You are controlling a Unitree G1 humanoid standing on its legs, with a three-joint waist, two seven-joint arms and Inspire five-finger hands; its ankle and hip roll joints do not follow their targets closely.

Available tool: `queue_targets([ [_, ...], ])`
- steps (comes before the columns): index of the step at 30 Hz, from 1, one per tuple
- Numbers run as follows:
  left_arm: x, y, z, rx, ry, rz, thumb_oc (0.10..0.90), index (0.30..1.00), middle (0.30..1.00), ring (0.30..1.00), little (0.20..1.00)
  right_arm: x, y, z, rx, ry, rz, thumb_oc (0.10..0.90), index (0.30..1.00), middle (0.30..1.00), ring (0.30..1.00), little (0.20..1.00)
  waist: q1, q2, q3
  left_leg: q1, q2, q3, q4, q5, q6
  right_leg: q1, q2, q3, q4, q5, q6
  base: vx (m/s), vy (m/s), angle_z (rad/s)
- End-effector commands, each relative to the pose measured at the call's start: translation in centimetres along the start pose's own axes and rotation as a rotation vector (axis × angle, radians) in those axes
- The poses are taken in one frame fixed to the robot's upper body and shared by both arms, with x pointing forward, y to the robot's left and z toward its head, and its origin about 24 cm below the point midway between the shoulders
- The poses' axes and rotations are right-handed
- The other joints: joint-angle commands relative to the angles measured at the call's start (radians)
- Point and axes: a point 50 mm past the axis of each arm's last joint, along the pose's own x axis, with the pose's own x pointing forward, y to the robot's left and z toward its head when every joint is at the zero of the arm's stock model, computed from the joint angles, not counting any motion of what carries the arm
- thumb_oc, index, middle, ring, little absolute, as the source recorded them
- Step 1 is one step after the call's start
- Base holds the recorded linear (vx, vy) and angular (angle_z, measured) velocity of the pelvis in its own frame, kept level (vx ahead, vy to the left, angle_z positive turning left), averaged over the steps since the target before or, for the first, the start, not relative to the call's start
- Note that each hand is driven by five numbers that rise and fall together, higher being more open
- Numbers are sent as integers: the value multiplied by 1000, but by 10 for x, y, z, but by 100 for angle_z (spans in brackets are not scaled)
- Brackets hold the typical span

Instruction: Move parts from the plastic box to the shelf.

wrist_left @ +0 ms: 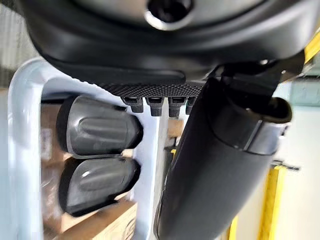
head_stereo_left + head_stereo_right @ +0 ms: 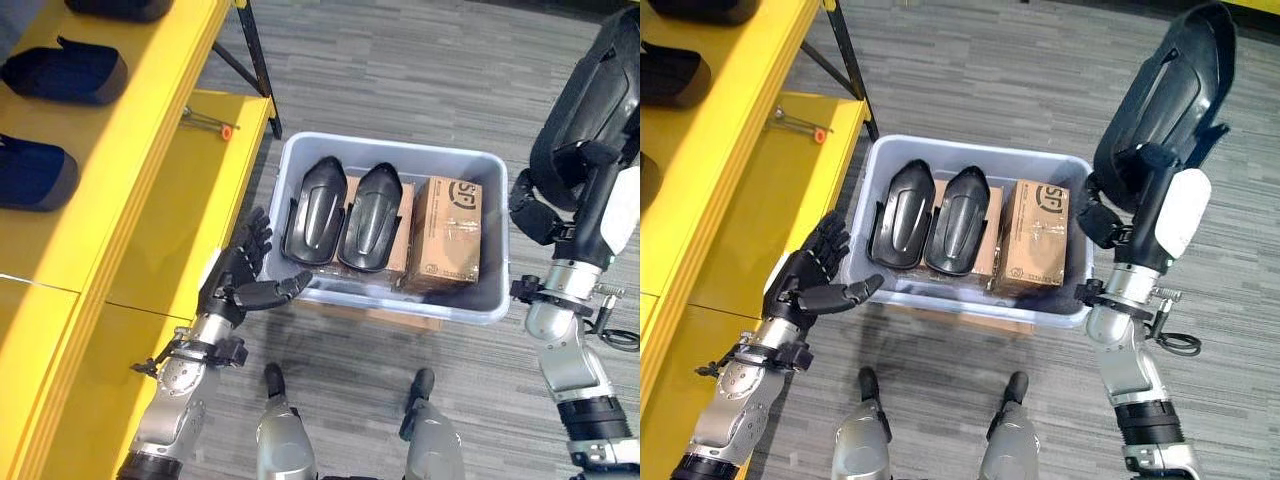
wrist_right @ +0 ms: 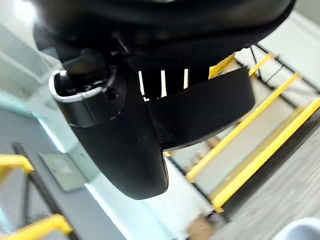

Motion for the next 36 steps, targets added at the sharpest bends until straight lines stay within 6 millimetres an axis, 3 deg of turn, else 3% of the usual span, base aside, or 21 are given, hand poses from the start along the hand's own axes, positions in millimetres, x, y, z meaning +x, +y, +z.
queue_targets([
  [1, -6, -19, 13, -39, -68, -206, 900, 1000, 1000, 1000, 1000, 8, -21, 34, 41, -251, -12, 400, 300, 300, 300, 300, -20, -3, -186, 20, -70, -33, -11, -40, 87, 23, 18, 85, 140, -177, -4, 233, 111, 39],
  [2, -8, -20, 12, -37, -65, -224, 900, 1000, 1000, 1000, 1000, 5, -22, 34, 42, -252, -6, 400, 300, 300, 300, 300, -22, -2, -193, 18, -75, -44, -16, -38, 93, 23, 21, 100, 138, -173, -5, 226, 88, 84],
  [6, -12, -33, 16, -22, -55, -432, 900, 1000, 1000, 1000, 1000, -13, -37, 33, -27, -250, -32, 400, 300, 300, 300, 300, -77, 5, -222, 14, -164, -210, -67, -44, 137, 64, 126, 305, 128, -223, -27, 90, 6, 108],
  [8, -7, -39, 23, -15, -70, -484, 900, 1000, 1000, 1000, 1000, -14, -42, 36, -33, -280, -43, 400, 300, 300, 300, 300, -88, 9, -229, -9, -198, -268, -76, -44, 147, 68, 168, 348, 135, -246, -47, -46, -14, 192],
  [11, 0, -44, 29, 16, -72, -492, 900, 1000, 1000, 1000, 1000, -10, -40, 43, -10, -329, -34, 400, 300, 300, 300, 300, -78, 19, -225, -68, -220, -317, -54, -36, 146, 47, 194, 325, 181, -283, -75, -131, -49, 150],
  [12, 3, -45, 35, -17, -101, -477, 900, 1000, 1000, 1000, 1000, -3, -39, 49, 2, -360, -22, 400, 300, 300, 300, 300, -61, 31, -213, -87, -224, -348, -56, -16, 142, 31, 213, 298, 231, -315, -101, -166, -58, 92],
  [15, -2, -46, 43, -32, -156, -481, 900, 1000, 1000, 1000, 1000, 4, -36, 53, 2, -374, -5, 400, 300, 300, 300, 300, -34, 41, -202, -100, -222, -371, -69, 14, 129, 26, 225, 262, 294, -366, -129, -73, -66, 37],
  [18, -8, -48, 49, -25, -185, -503, 900, 1000, 1000, 1000, 1000, 4, -31, 52, -17, -357, -11, 400, 300, 300, 300, 300, -13, 42, -190, -113, -174, -325, -108, 66, 99, 31, 263, 204, 348, -399, -153, -76, -177, 50],
  [20, -8, -50, 49, -27, -180, -533, 900, 1000, 1000, 1000, 1000, -1, -32, 51, -35, -339, -17, 400, 300, 300, 300, 300, -34, 35, -183, -113, -132, -216, -119, 75, 86, 46, 269, 161, 358, -403, -155, -97, -122, 115],
  [23, -9, -50, 51, 1, -194, -536, 900, 1000, 1000, 1000, 1000, -6, -35, 50, -24, -344, 9, 400, 300, 300, 300, 300, -60, 20, -187, -95, -90, -156, -71, 79, 76, 48, 264, 150, 346, -390, -154, -123, 34, 106],
  [24, -10, -50, 52, 0, -196, -531, 900, 1000, 1000, 1000, 1000, -5, -36, 50, -15, -347, 18, 400, 300, 300, 300, 300, -68, 9, -191, -79, -83, -150, -44, 64, 77, 44, 252, 151, 347, -391, -150, -202, 247, 64],
  [25, -10, -49, 57, -3, -224, -525, 900, 1000, 1000, 1000, 1000, -2, -39, 52, -6, -368, 36, 400, 300, 300, 300, 300, -90, -12, -208, -45, -46, -113, 29, 11, 86, 22, 215, 144, 344, -376, -146, -199, 263, 61],
  [26, -9, -49, 58, -4, -227, -525, 900, 1000, 1000, 1000, 1000, -2, -39, 52, -6, -371, 37, 400, 300, 300, 300, 300, -91, -12, -210, -44, -40, -107, 36, 7, 88, 18, 213, 142, 343, -371, -146, -296, 475, 19],
  [27, -5, -54, 62, -12, -253, -540, 900, 1000, 1000, 1000, 1000, 0, -42, 52, -22, -382, 37, 400, 300, 300, 300, 300, -121, -23, -235, -5, -1, -24, 73, -35, 89, 2, 172, 118, 340, -357, -142, -167, 337, 21],
  [29, -1, -59, 65, -18, -253, -574, 900, 1000, 1000, 1000, 1000, 1, -44, 49, -32, -368, 29, 400, 300, 300, 300, 300, -141, -21, -250, 37, -6, 18, 55, -59, 81, -4, 141, 104, 359, -372, -125, -98, 370, 33],
  [32, 2, -62, 63, -12, -221, -594, 900, 1000, 1000, 1000, 1000, 0, -44, 45, -48, -356, 23, 400, 300, 300, 300, 300, -150, 2, -251, 65, -30, 56, -13, -30, 84, -5, 114, 72, 375, -365, -115, 32, 416, 68],
  [36, -10, -52, 57, -20, -162, -566, 900, 1000, 1000, 1000, 1000, -2, -46, 46, -84, -380, 70, 400, 300, 300, 300, 300, -127, 25, -257, 84, -80, 37, -35, -46, 99, 16, 68, 59, 310, -310, -80, 1, 369, 40],
])
